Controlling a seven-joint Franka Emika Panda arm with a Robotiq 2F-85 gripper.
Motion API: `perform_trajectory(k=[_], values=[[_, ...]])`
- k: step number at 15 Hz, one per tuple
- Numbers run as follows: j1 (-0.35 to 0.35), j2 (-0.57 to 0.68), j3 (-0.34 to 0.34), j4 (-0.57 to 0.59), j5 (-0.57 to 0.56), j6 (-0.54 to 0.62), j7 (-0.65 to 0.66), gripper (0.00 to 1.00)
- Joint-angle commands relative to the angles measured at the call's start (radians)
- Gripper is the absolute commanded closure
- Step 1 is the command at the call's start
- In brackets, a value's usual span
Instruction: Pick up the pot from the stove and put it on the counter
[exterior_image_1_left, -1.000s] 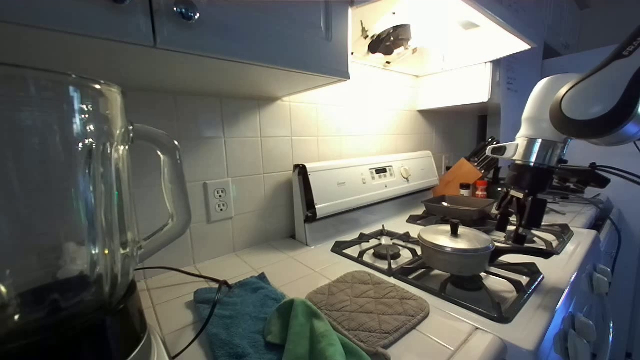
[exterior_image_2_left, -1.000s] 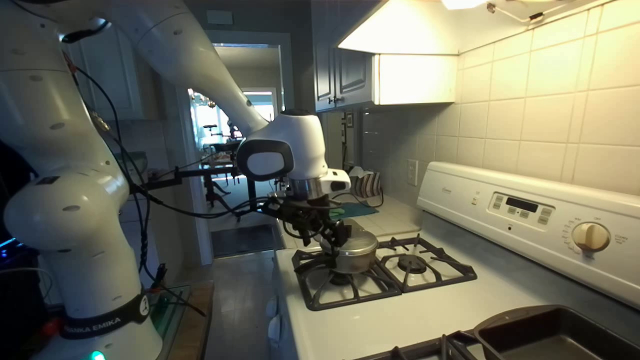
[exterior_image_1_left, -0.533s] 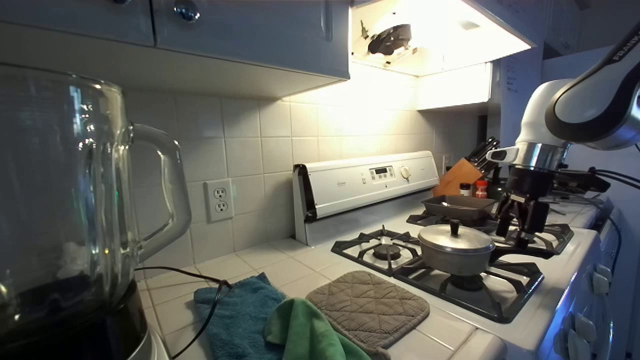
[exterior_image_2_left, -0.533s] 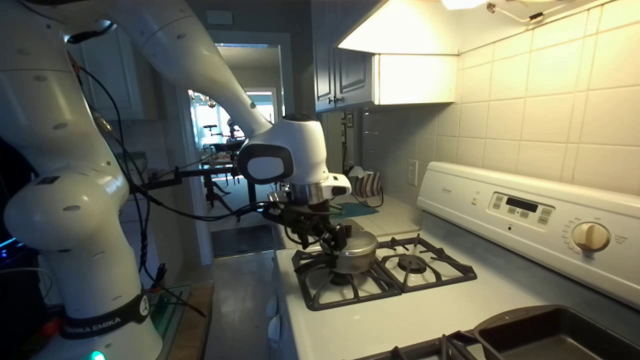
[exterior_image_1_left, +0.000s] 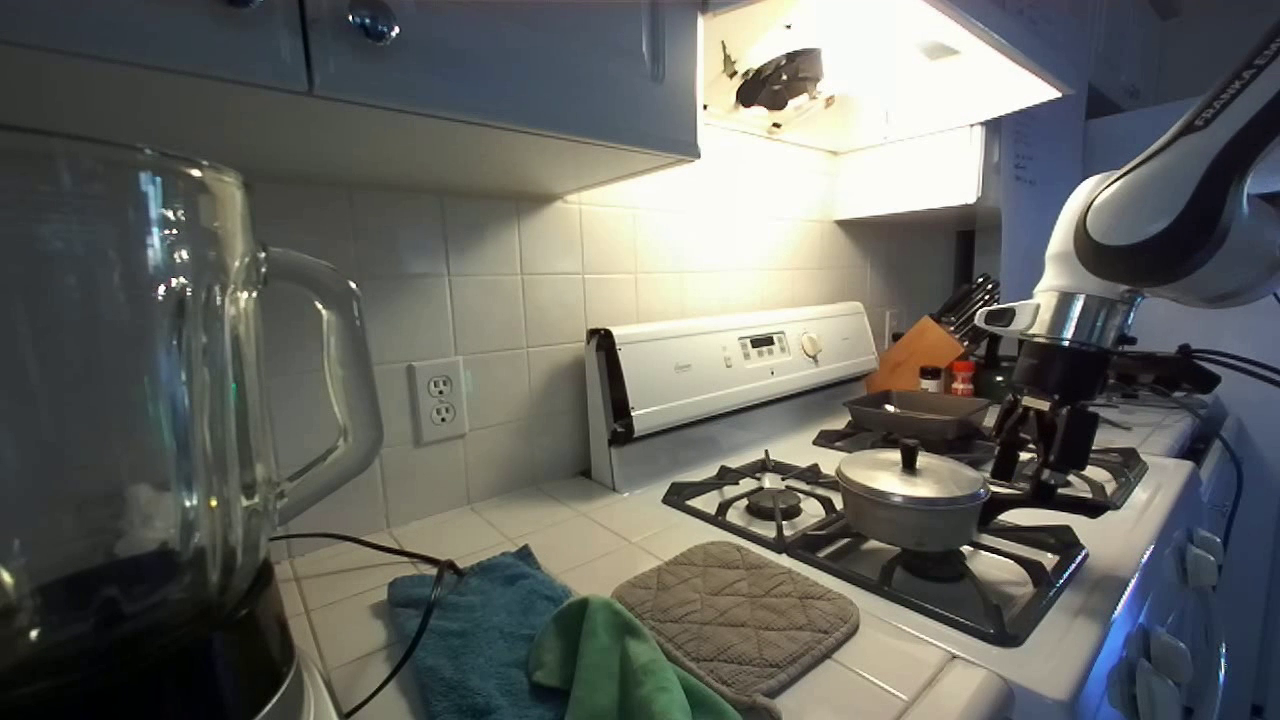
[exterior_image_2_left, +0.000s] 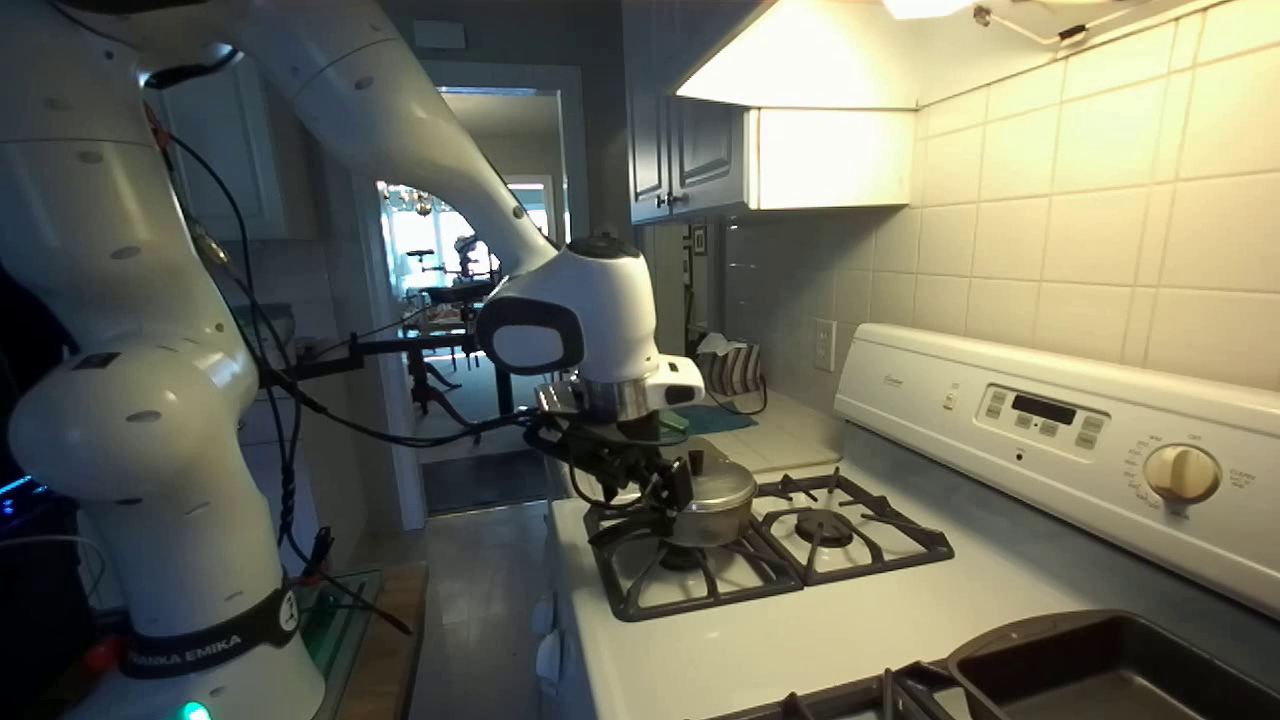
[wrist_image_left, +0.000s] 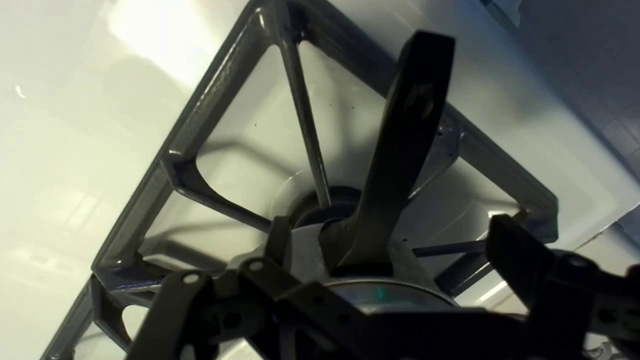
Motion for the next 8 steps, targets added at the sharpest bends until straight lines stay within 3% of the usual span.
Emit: perform_trajectory(k=[1,8], values=[[-0.004,0.037,-0.002,0.026,0.080,0.008,-0.089,0.00],[0.011,0.070,-0.028,0.053,0.206,0.002,-0.245,0.00]])
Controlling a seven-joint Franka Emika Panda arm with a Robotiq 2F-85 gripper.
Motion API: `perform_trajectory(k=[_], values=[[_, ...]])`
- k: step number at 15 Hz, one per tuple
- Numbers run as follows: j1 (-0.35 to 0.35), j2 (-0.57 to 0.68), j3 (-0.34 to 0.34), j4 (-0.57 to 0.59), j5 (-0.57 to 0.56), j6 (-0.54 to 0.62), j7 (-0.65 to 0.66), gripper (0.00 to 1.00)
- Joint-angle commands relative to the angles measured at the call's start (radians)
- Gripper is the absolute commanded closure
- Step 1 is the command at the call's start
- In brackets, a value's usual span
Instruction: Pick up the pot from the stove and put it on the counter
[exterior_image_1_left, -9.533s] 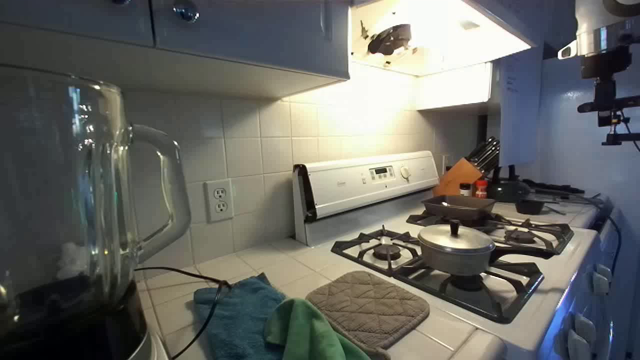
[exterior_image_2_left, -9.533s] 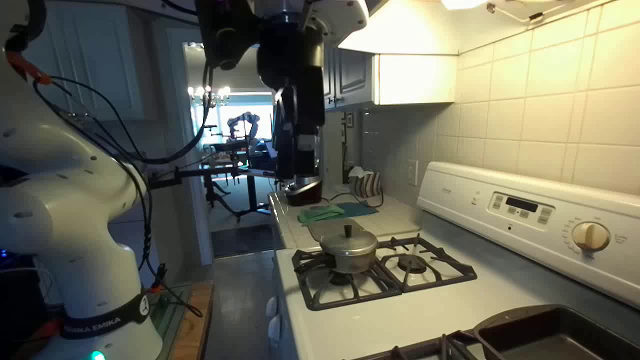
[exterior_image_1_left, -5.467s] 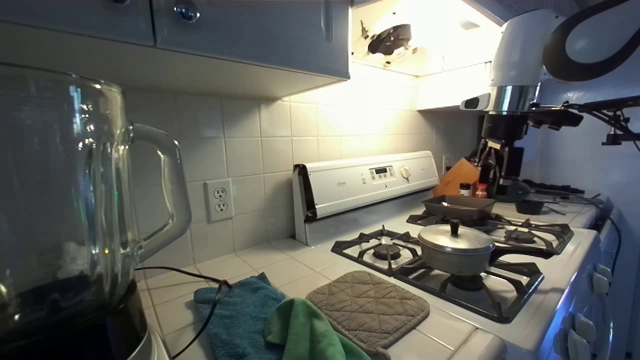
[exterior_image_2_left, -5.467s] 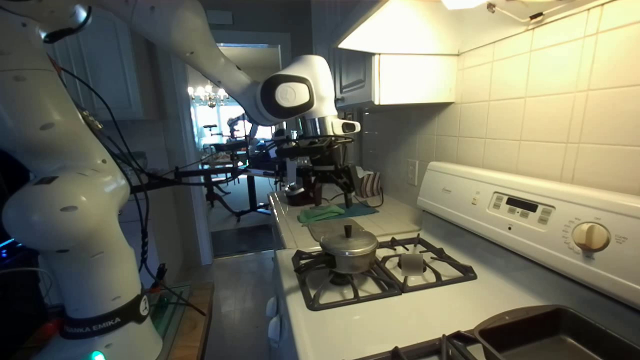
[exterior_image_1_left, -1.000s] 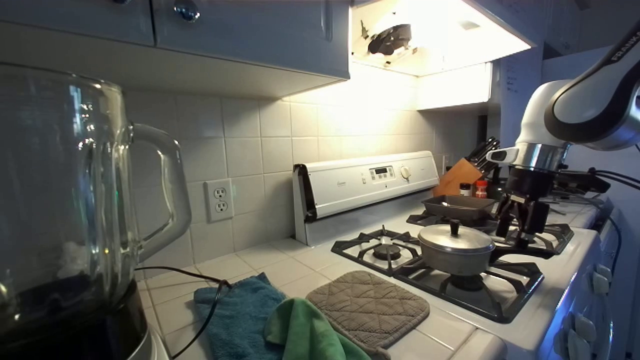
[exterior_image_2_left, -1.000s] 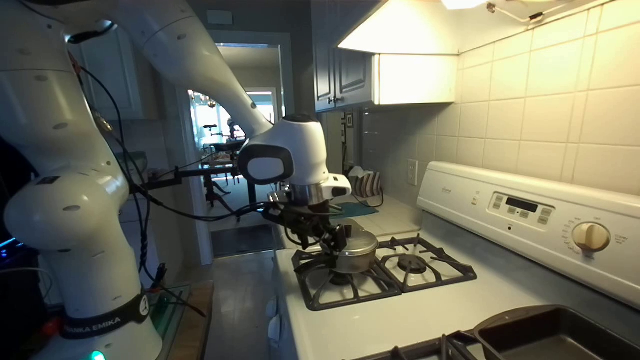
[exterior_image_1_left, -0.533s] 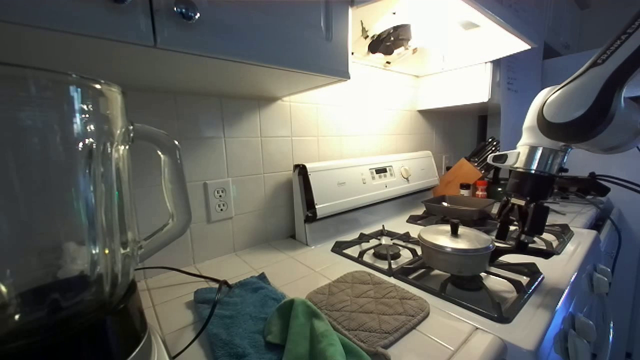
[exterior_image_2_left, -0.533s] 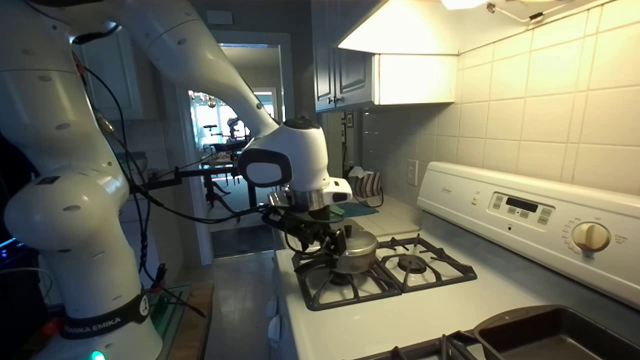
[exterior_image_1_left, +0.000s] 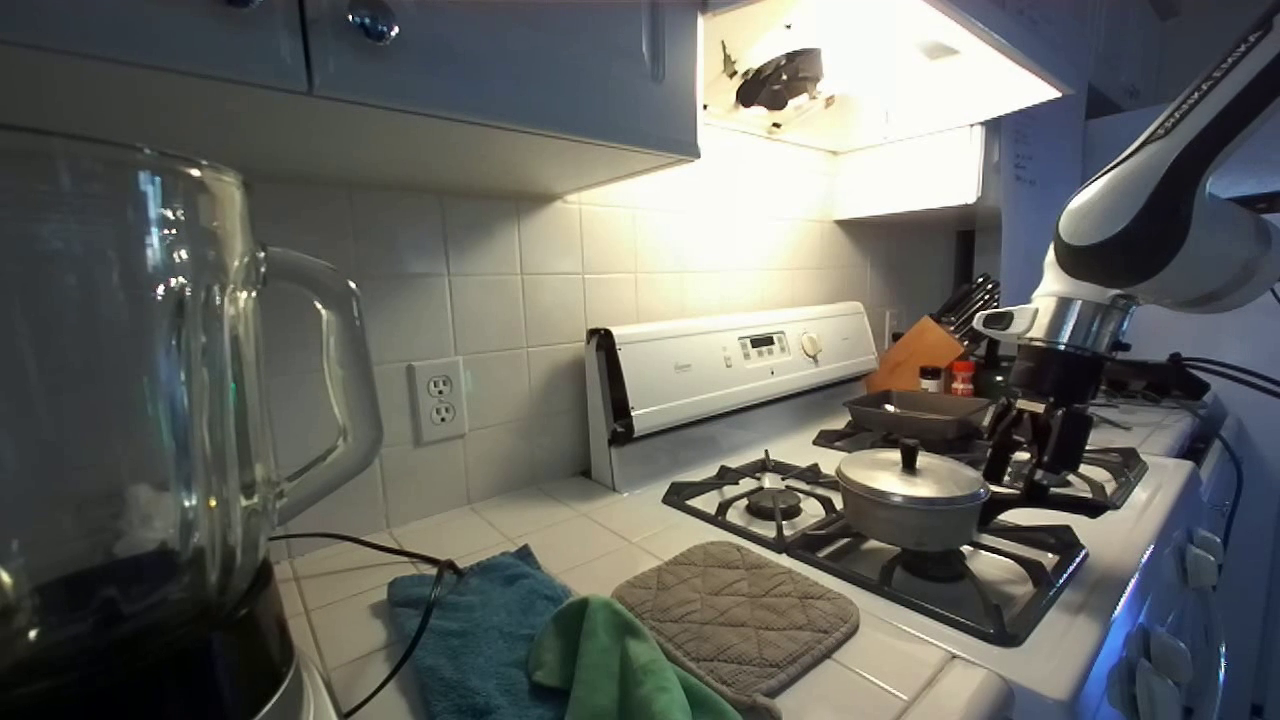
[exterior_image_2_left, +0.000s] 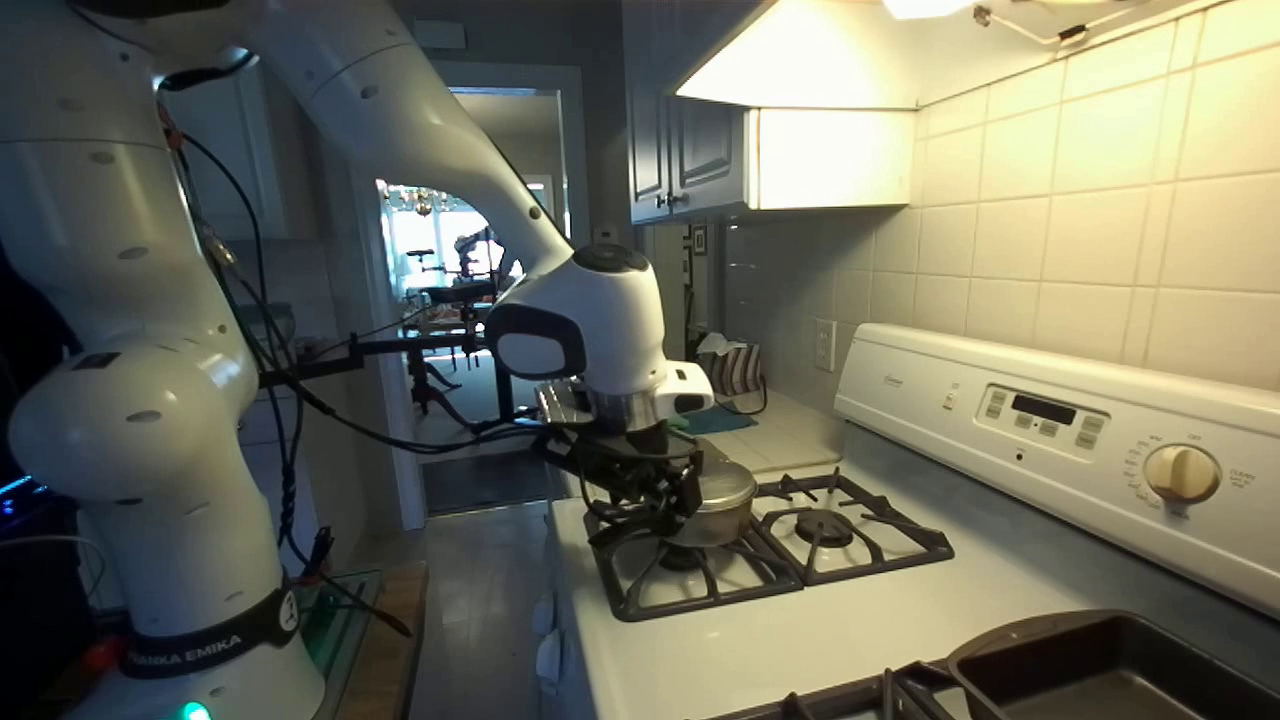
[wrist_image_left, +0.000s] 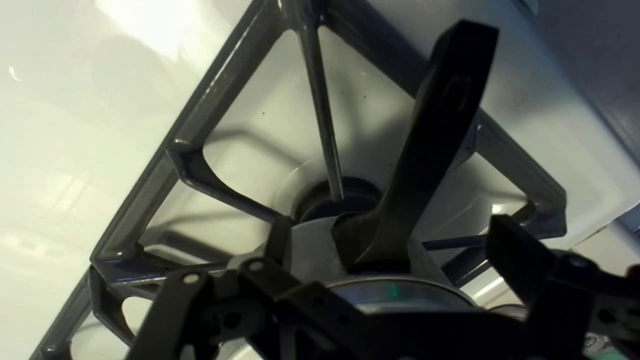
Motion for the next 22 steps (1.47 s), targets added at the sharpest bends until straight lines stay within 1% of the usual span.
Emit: perform_trajectory(k=[1,5,8,15,22], values=[[0.010,0.041,-0.011,0.033,0.085,-0.001,-0.100,0.00],[0.006,0.064,-0.007,0.050,0.116,-0.013,-0.147,0.00],[0.005,0.080,-0.004,0.065,0.126,-0.019,-0.154,0.00],[0.006,0.098,0.004,0.089,0.172,-0.033,-0.139,0.00],[0.003,0.122,0.012,0.104,0.163,-0.051,-0.134,0.00]])
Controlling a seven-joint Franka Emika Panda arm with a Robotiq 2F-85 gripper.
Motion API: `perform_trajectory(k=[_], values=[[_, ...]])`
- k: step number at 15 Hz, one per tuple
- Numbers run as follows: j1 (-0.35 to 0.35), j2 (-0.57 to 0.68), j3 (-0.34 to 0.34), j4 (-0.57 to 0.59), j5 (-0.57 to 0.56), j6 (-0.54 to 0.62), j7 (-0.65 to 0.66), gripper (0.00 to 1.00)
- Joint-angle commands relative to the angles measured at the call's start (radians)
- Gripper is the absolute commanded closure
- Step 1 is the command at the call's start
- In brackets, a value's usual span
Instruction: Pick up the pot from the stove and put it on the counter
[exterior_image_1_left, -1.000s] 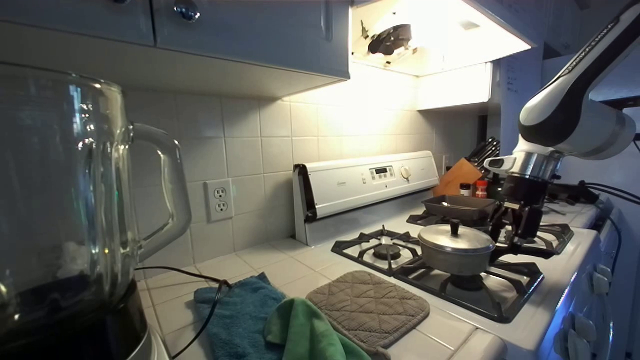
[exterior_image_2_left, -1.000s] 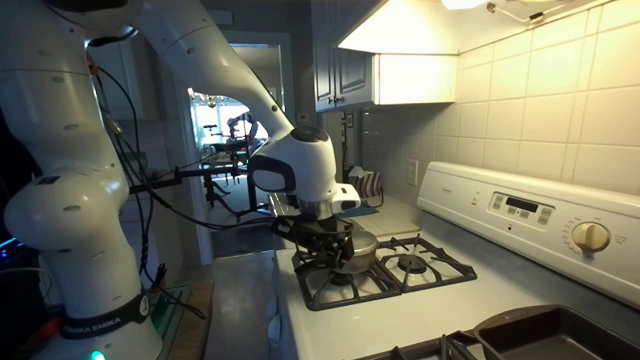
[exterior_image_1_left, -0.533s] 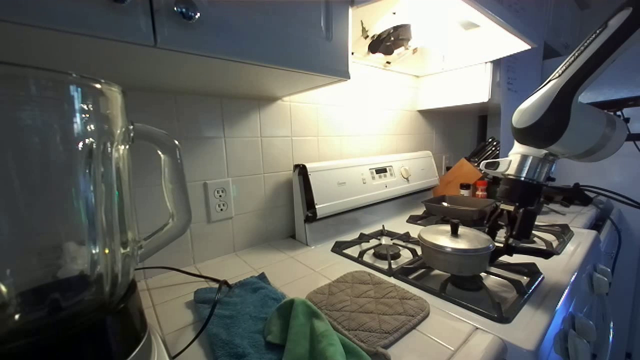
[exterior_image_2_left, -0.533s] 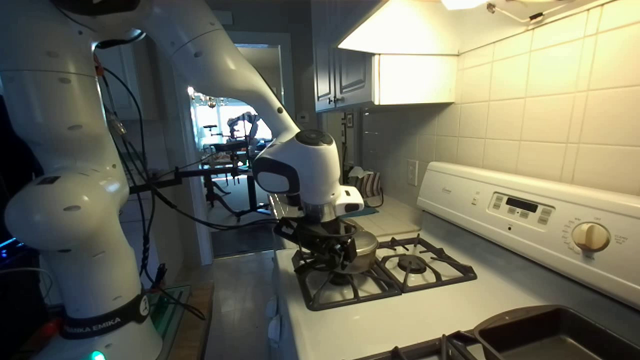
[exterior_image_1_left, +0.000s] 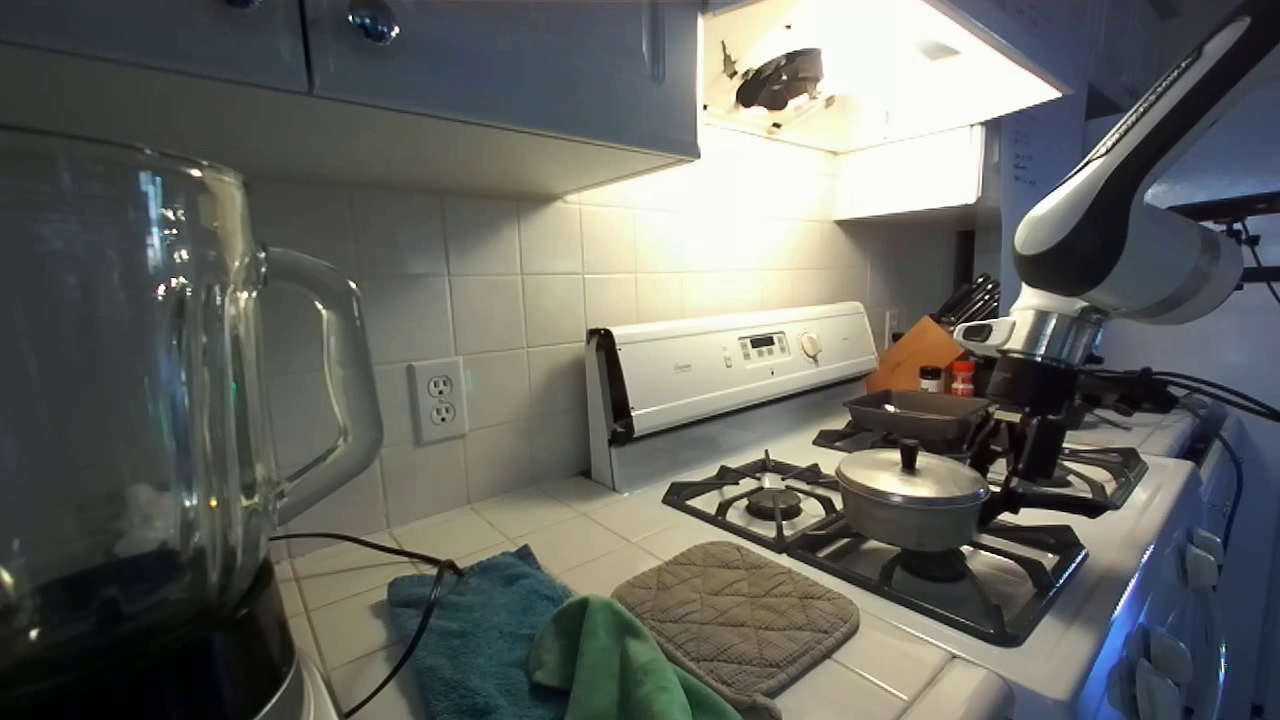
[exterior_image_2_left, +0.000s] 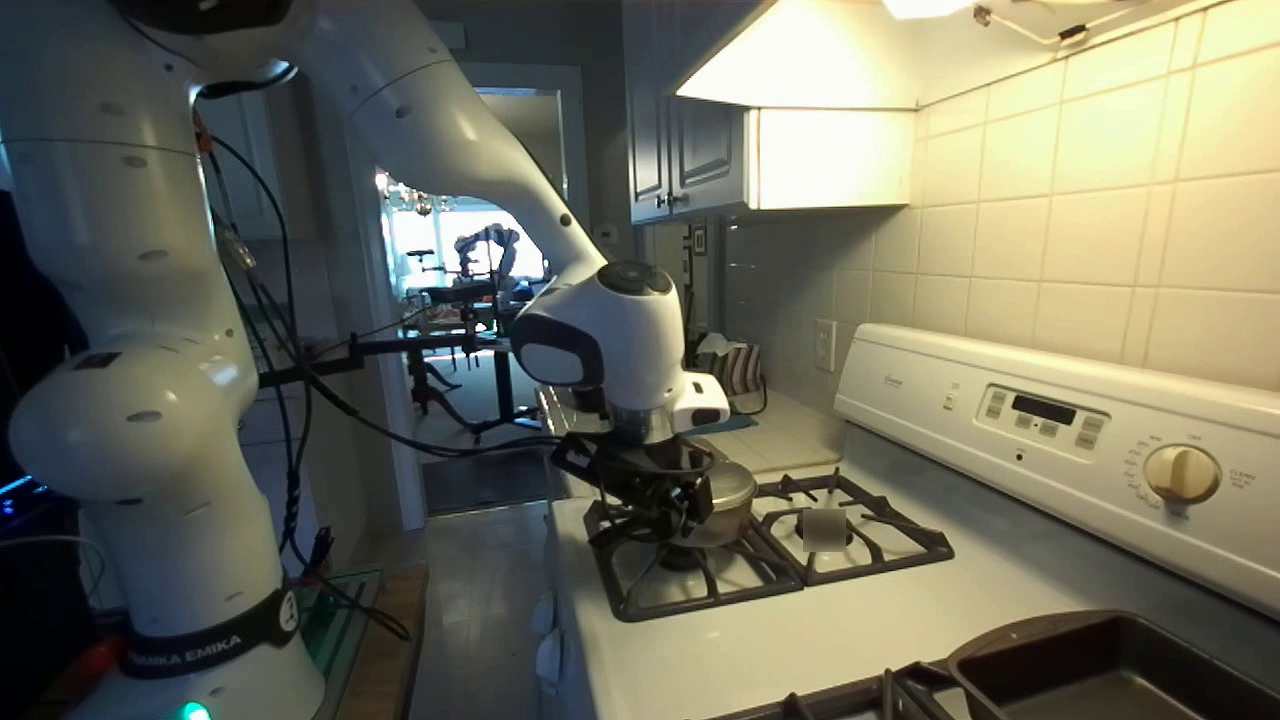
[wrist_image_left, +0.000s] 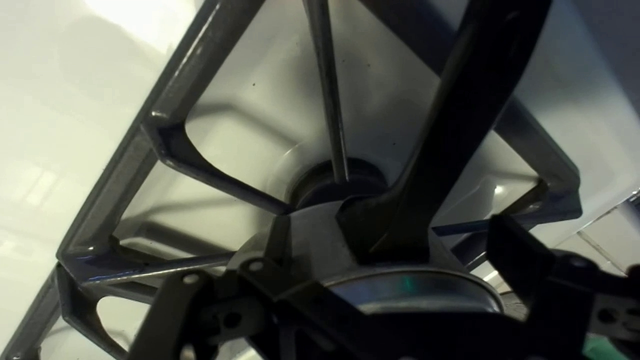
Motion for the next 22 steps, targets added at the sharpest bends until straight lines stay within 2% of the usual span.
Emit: perform_trajectory(k=[1,7,8,9,16,18,22], values=[[0.002,0.033,0.004,0.026,0.024,-0.024,-0.016,0.00],[0.000,0.056,0.006,0.027,0.024,-0.017,-0.012,0.00],[0.000,0.058,0.006,0.027,0.025,-0.017,-0.013,0.08],[0.000,0.059,0.006,0.027,0.026,-0.017,-0.014,0.28],[-0.002,0.063,0.005,0.030,0.029,-0.015,-0.013,0.78],[-0.003,0.063,0.004,0.030,0.030,-0.016,-0.013,0.87],[-0.004,0.064,0.002,0.031,0.022,-0.015,-0.008,0.87]])
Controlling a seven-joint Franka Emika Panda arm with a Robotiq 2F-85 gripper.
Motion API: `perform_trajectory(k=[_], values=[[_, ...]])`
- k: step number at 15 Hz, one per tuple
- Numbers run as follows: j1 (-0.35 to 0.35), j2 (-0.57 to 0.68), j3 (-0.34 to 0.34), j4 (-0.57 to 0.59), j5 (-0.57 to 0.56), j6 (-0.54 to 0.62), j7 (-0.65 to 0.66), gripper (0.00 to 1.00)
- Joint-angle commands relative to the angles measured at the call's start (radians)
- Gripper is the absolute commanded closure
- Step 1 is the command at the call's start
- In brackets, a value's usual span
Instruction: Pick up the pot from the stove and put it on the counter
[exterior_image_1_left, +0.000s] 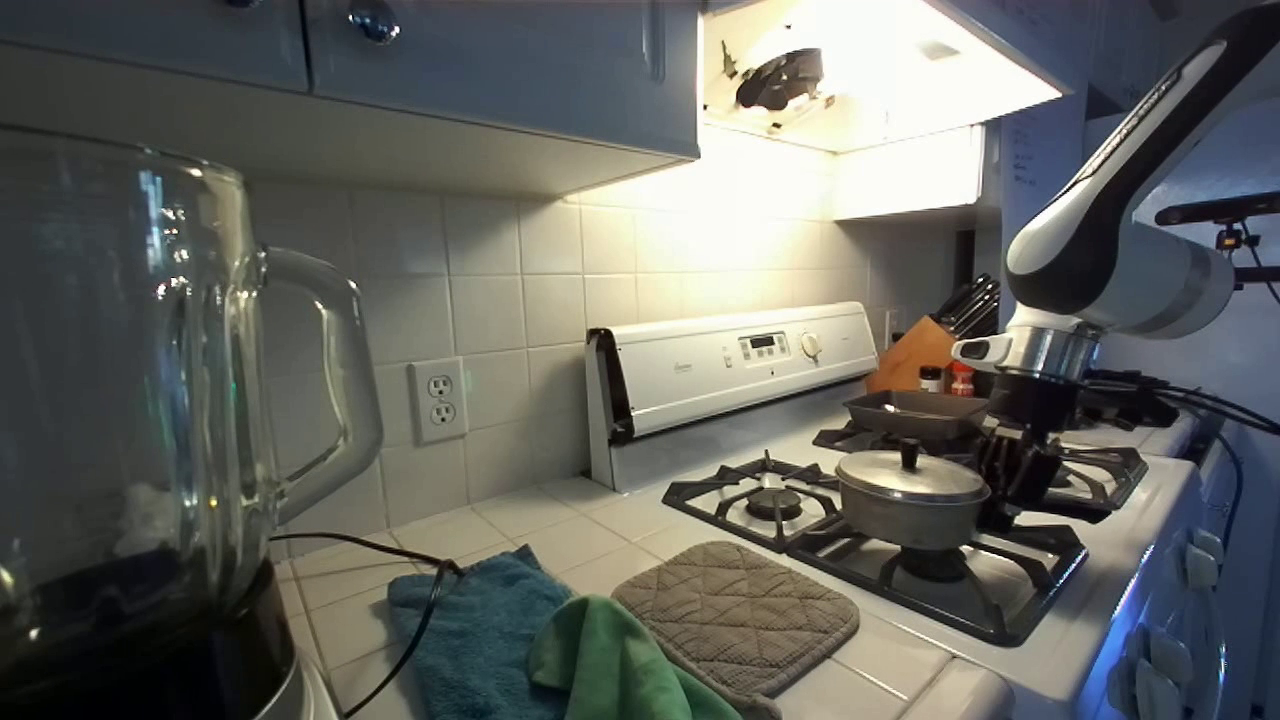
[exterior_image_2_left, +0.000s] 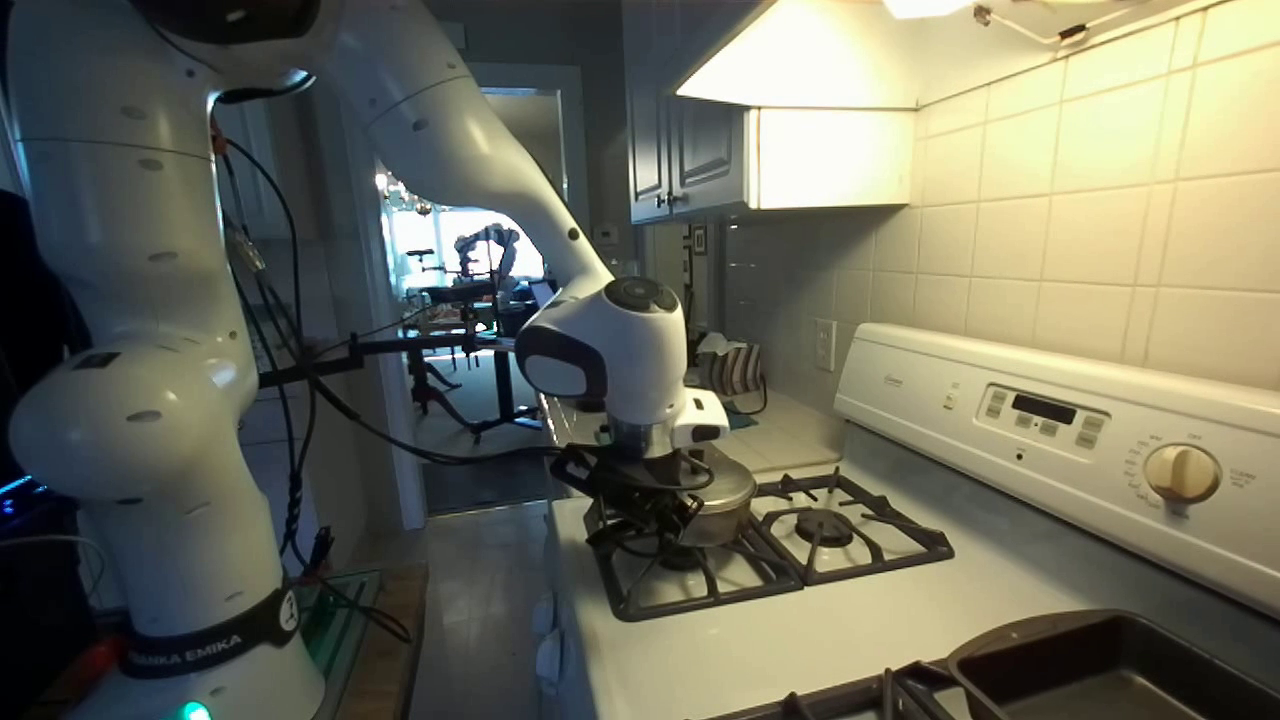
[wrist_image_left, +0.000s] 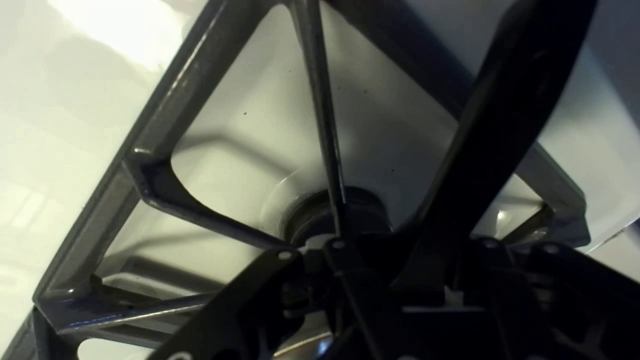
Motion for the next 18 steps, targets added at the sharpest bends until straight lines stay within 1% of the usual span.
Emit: perform_trajectory(k=[1,9,10,14,18], values=[[-0.004,0.015,-0.001,0.021,0.020,-0.011,-0.007,0.87],[0.003,0.025,-0.004,0.042,-0.096,-0.014,0.045,0.87],[-0.057,0.025,0.055,0.049,-0.125,-0.017,0.057,0.87],[-0.096,0.040,0.094,0.088,-0.197,-0.041,0.067,0.87],[-0.129,0.059,0.125,0.129,-0.191,-0.087,0.034,0.87]])
